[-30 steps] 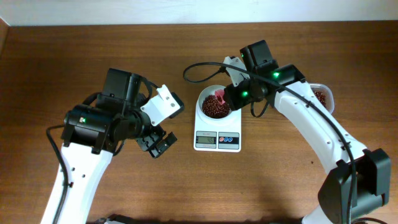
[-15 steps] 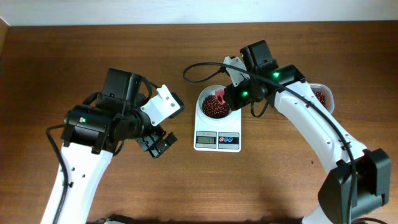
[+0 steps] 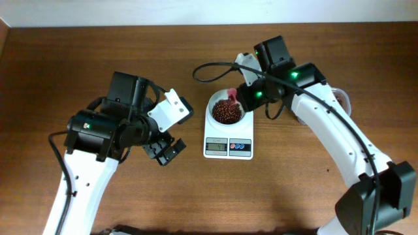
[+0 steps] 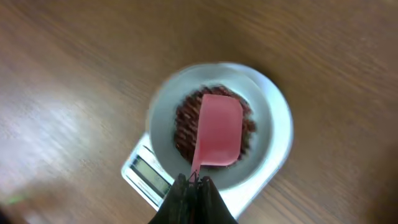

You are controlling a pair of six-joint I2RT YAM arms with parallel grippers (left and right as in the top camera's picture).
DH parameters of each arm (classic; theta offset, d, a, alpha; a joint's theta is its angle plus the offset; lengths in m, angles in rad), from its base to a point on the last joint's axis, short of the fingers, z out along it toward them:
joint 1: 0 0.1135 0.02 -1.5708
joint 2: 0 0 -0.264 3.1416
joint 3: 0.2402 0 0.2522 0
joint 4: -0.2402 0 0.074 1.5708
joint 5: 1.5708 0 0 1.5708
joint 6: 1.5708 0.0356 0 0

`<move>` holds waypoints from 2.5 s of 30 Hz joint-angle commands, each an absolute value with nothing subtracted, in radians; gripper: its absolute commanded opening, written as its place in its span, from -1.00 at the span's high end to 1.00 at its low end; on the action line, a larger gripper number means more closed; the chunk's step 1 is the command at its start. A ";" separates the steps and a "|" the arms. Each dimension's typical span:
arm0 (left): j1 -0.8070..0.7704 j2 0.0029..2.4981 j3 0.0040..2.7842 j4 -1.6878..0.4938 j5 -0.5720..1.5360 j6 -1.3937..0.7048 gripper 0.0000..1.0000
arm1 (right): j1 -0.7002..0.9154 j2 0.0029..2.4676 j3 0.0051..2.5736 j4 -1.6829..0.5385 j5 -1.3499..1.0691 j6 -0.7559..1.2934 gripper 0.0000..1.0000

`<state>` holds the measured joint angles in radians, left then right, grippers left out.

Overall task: Scoop and weigh 50g on scale
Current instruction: 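Tilt the scoop to pour beans into the white bowl, then return the scoop into the tub and scoop a small amount, then carry the scoop over the white bowl with the right gripper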

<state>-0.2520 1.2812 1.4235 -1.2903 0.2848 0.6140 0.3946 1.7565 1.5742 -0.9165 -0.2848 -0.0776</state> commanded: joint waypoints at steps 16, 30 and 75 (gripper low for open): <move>-0.246 1.282 1.436 -1.289 0.300 0.634 -0.98 | 0.539 1.734 1.590 -0.932 0.009 -0.179 0.92; -0.246 1.282 1.436 -1.289 0.300 0.634 -0.98 | 0.359 1.535 1.650 -0.935 0.020 -0.111 0.92; -0.246 1.282 1.436 -1.289 0.300 0.634 -0.98 | -0.373 1.846 1.674 -1.242 -0.577 -0.112 0.92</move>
<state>-0.2520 1.2812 1.4235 -1.2903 0.2848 0.6140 -0.3393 1.8744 1.6531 -1.2388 -0.4450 -0.1112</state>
